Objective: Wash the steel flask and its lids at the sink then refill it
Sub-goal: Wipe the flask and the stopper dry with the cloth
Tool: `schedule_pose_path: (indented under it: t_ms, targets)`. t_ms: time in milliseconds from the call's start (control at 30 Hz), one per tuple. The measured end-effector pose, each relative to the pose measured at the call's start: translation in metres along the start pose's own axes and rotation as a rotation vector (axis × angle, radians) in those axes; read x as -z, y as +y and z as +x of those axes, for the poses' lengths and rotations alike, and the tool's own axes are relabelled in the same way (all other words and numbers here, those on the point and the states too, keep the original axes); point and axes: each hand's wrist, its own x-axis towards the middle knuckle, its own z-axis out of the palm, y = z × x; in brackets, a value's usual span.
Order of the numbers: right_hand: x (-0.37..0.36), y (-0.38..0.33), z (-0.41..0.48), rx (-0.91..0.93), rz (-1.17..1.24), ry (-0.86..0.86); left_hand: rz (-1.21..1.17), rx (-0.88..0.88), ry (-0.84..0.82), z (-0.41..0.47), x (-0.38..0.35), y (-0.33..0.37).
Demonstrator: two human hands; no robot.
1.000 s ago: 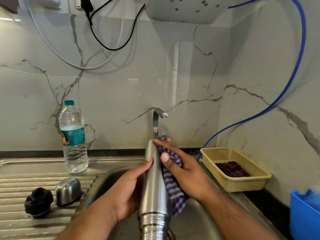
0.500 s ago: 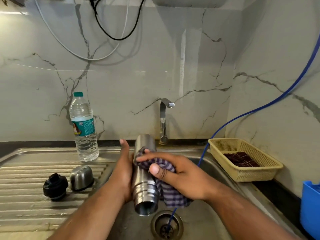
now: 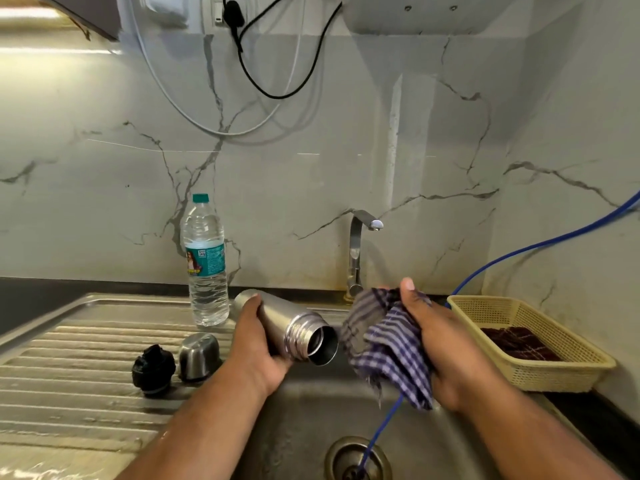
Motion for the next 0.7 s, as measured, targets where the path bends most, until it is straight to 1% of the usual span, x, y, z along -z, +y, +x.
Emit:
schedule_pose_path:
  t_ms: [100,167,233,300,367,400,433,500,567,633,700]
  targets:
    - [0.004,-0.002,0.003,-0.141,0.175,0.018,-0.062,-0.004,0.013,0.001,-0.001,-0.001]
    - [0.006,-0.002,0.002,-0.126,0.237,-0.024,-0.081,-0.011,0.004,-0.001,-0.002,0.000]
    - [0.008,0.000,0.003,0.011,0.185,-0.106,-0.091,-0.017,-0.009,-0.002,-0.005,0.000]
    - [0.000,0.007,-0.003,0.279,-0.083,-0.210,-0.074,-0.026,-0.023,-0.005,-0.010,-0.005]
    - [-0.012,0.019,-0.007,0.538,-0.401,-0.284,0.019,0.023,-0.086,-0.012,-0.014,-0.016]
    - [-0.018,0.025,-0.007,0.645,-0.500,-0.293,0.082,0.066,-0.130,-0.018,-0.016,-0.022]
    - [-0.021,0.028,-0.007,0.733,-0.550,-0.269,0.135,0.098,-0.173,-0.023,-0.017,-0.027]
    - [-0.021,0.028,-0.006,0.855,-0.546,-0.161,0.228,0.131,-0.246,-0.028,-0.018,-0.034]
    - [-0.016,0.021,-0.007,0.905,-0.488,-0.049,0.310,0.163,-0.318,-0.031,-0.018,-0.037]
    - [-0.012,0.013,-0.009,0.869,-0.387,-0.008,0.352,0.182,-0.355,-0.033,-0.020,-0.040]
    - [-0.008,0.005,-0.010,0.829,-0.291,0.012,0.361,0.131,-0.348,-0.033,-0.022,-0.044]
